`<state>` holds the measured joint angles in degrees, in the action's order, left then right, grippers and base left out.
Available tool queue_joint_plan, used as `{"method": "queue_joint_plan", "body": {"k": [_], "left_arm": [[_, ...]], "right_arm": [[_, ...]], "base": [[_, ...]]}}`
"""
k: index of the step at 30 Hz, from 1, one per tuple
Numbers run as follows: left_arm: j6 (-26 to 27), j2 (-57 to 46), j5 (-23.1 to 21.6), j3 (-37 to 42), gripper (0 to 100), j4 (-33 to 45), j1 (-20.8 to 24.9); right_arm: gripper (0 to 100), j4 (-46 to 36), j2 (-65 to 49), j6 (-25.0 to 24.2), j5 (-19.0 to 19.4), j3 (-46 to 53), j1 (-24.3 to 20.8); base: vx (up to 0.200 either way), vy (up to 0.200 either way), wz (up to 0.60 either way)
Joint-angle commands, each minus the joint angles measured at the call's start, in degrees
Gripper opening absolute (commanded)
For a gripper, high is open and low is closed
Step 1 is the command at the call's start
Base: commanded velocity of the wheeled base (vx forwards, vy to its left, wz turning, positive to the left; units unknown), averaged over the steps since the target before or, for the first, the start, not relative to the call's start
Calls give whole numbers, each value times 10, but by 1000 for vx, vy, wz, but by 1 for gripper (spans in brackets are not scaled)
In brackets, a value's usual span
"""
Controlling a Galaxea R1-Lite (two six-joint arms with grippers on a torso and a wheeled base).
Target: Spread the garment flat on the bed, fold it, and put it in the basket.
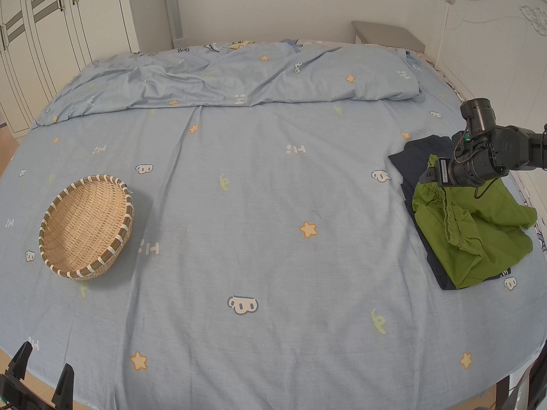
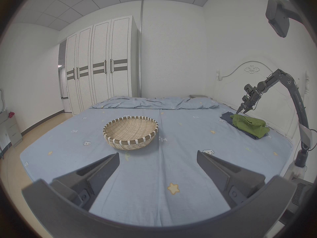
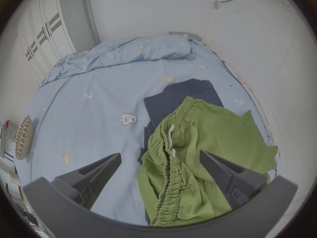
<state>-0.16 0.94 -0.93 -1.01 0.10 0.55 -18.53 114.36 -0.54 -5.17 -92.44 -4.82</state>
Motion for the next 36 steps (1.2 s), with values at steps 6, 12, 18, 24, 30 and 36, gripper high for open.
{"method": "queue_joint_plan", "body": {"k": [6,12,18,24,30,36], "left_arm": [[0,-7,0,9,100,0,0],[0,-7,0,9,100,0,0],[0,-7,0,9,100,0,0],[0,-7,0,9,100,0,0],[0,-7,0,9,100,0,0],[0,-7,0,9,100,0,0]], "right_arm": [[100,6,29,-1,-6,12,2],[0,7,31,0,-11,17,3],[0,8,41,0,-12,14,10],[0,2,35,-4,-11,2,8],[0,-74,-21,-25,-5,-36,-30],[0,-201,-34,-112,37,-117,-105]], "base": [[0,0,0],[0,0,0],[0,0,0],[0,0,0],[0,0,0],[0,0,0]]}}
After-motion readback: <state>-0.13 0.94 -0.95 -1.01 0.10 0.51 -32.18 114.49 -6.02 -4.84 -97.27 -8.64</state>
